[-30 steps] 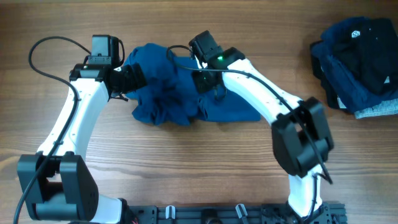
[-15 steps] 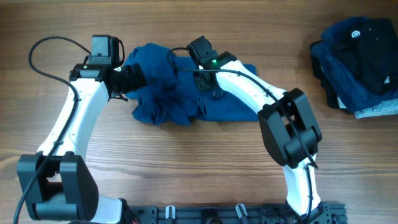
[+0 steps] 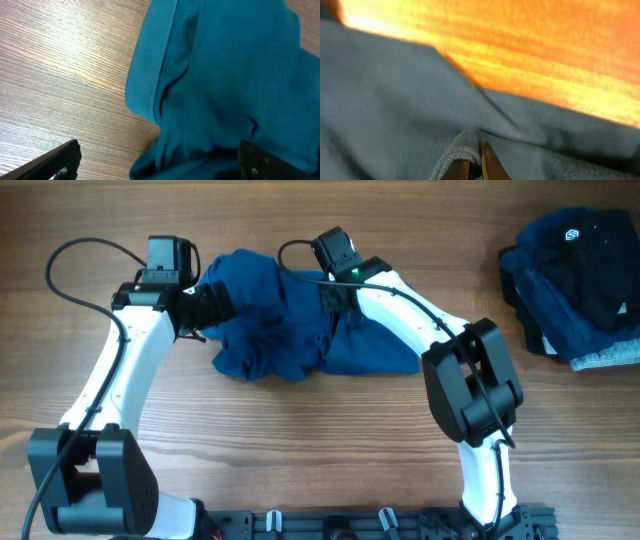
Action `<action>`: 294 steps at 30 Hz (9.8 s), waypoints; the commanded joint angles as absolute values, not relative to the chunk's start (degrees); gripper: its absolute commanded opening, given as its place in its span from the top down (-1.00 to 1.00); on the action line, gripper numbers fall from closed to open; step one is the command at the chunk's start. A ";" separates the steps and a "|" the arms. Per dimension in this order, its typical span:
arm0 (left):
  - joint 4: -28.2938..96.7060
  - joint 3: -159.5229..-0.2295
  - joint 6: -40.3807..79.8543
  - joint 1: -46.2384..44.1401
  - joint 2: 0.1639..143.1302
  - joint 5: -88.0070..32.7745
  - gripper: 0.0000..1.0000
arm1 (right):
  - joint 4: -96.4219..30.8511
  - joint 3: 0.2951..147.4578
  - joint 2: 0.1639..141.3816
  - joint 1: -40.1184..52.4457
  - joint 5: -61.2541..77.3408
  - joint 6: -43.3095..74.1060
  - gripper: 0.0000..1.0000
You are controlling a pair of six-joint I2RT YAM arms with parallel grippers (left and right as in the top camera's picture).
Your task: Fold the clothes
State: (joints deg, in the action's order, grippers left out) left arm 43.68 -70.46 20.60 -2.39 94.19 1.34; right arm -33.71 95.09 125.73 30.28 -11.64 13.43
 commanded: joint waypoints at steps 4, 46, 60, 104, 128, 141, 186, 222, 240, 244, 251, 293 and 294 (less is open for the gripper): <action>43.24 -71.26 19.88 -2.28 94.78 0.67 -0.99 | -28.12 98.70 126.13 30.35 -10.26 13.10 0.91; 35.40 -71.26 2.63 13.10 111.20 -24.62 -0.96 | -62.89 108.49 115.37 17.76 9.50 9.61 -0.99; 29.52 -71.26 -5.65 12.97 113.25 -39.48 -0.66 | -63.13 108.49 115.26 17.74 9.02 8.75 -0.99; 30.24 -71.29 -6.83 9.47 104.97 -32.40 -1.00 | -72.84 108.40 112.99 25.87 11.16 1.10 -0.99; 28.95 -71.26 7.11 25.85 104.97 -32.21 -1.00 | -58.50 95.92 113.25 48.58 6.68 37.45 -0.68; 29.80 -71.26 6.90 25.85 104.97 -29.89 -1.00 | -56.49 95.85 123.09 46.78 7.46 39.83 -0.38; 31.09 -71.26 6.46 25.85 104.97 -29.87 -1.00 | -34.11 96.88 114.50 36.40 6.52 20.45 -0.54; 31.48 -71.26 0.47 13.41 105.01 -33.85 -1.00 | -40.38 104.09 107.24 28.56 17.74 12.56 -0.99; 28.05 -71.26 -13.10 3.38 109.86 -22.41 -0.93 | -56.01 103.74 105.51 20.36 16.01 6.24 -0.99; 29.61 -71.26 -13.06 3.38 111.13 -22.39 -0.75 | -56.18 103.74 105.51 20.38 15.33 6.00 -0.99; 30.83 -71.26 -11.46 3.42 114.32 -21.91 -0.57 | -56.34 103.74 105.51 20.38 14.52 5.98 -0.99; 30.87 -71.29 -2.52 1.78 98.08 -31.70 0.92 | -60.01 102.24 105.54 19.88 12.86 7.31 -0.97; 30.87 -71.29 -2.55 0.60 97.60 -31.68 0.92 | -60.18 101.19 105.54 19.75 12.86 8.49 -0.93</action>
